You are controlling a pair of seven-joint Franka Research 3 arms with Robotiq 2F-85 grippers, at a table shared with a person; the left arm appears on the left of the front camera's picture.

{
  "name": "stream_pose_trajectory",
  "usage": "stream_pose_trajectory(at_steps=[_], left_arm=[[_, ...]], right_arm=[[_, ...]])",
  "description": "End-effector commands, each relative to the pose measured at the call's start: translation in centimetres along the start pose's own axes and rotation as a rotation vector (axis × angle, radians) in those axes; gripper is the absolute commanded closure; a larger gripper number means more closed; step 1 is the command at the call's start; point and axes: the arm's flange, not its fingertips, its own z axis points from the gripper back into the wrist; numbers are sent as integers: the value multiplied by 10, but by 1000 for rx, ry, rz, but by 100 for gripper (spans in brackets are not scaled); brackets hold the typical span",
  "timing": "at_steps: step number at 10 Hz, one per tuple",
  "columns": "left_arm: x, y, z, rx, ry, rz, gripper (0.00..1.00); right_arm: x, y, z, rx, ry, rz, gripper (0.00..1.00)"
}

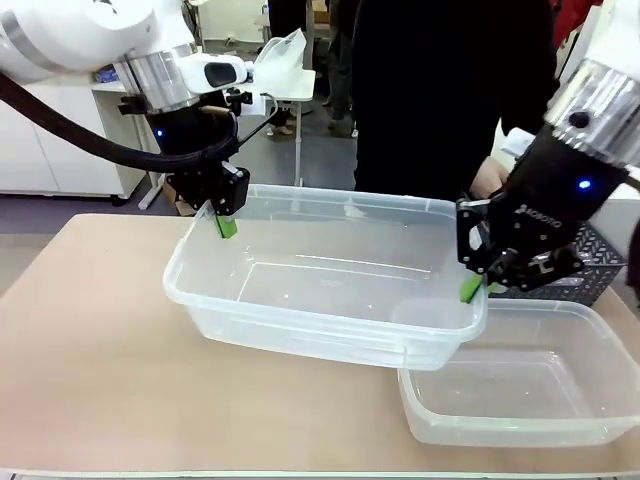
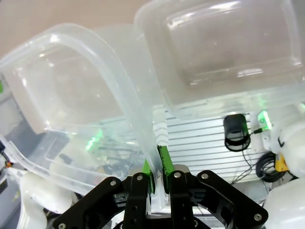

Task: Sort the waste into each basket.
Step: Pick up the Organizing box on the left side of the table and lift it, then offer the picked Organizing box to the human.

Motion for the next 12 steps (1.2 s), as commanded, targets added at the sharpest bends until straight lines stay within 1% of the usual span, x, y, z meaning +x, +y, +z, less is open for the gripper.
stream_pose_trajectory(at_steps=[1,2,3,4,5,6,12], left_arm=[[-7,11,5,13,-14,10,96],[-1,23,13,-10,-22,-18,96],[10,38,21,-25,-4,-23,96],[19,52,27,-11,33,11,96],[20,63,30,-13,69,36,96],[9,31,10,-6,0,23,96],[9,31,10,-6,0,23,96]], right_arm=[[12,16,-1,-13,21,5,93],[24,23,2,6,48,-24,93],[36,27,3,-8,57,-55,93],[51,29,3,-14,61,-82,93],[66,29,2,-9,34,-105,93],[30,26,-2,-6,51,-20,93],[30,26,-2,-6,51,-20,93]])
